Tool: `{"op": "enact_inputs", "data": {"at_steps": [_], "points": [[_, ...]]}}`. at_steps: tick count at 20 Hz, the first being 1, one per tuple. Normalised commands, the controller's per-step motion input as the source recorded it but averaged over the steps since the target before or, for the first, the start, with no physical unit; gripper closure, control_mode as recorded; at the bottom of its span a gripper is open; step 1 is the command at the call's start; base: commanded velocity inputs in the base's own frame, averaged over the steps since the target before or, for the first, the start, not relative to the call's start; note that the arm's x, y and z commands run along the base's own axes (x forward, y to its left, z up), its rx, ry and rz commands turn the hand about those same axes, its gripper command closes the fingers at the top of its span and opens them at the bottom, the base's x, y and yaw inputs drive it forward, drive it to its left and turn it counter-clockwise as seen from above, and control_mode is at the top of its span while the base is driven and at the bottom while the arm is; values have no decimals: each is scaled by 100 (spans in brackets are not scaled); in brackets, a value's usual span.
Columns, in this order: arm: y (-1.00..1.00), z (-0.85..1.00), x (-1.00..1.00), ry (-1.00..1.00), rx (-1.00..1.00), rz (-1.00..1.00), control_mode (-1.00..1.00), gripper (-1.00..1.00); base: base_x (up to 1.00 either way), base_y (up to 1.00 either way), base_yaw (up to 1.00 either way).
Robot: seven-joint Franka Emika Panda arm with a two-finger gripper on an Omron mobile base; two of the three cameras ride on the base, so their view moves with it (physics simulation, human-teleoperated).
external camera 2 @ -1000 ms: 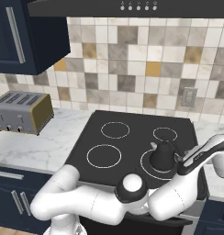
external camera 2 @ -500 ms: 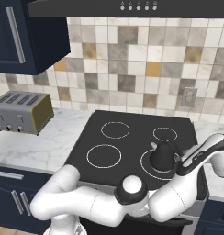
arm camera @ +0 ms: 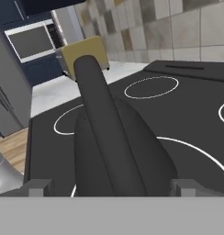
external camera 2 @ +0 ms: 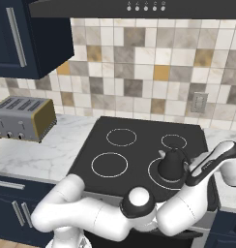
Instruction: The kettle is done boiling. Turn off the stove, then wait for 300 timesteps before moving the kettle to the dining table.
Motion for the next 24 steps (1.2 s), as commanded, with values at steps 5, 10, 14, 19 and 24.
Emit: {"op": "enact_inputs", "data": {"at_steps": [5,10,14,19,24], "points": [[11,-2,0,0,-1,0,-100,-100,0,0,0],[18,-4,0,0,0,0,-100,-100,0,0,0],[20,-5,0,0,0,0,-100,-100,0,0,0],[22,-7,0,1,0,0,-100,100,0,0,0],[11,-11,2,6,0,0,-100,100,0,0,0]]}}
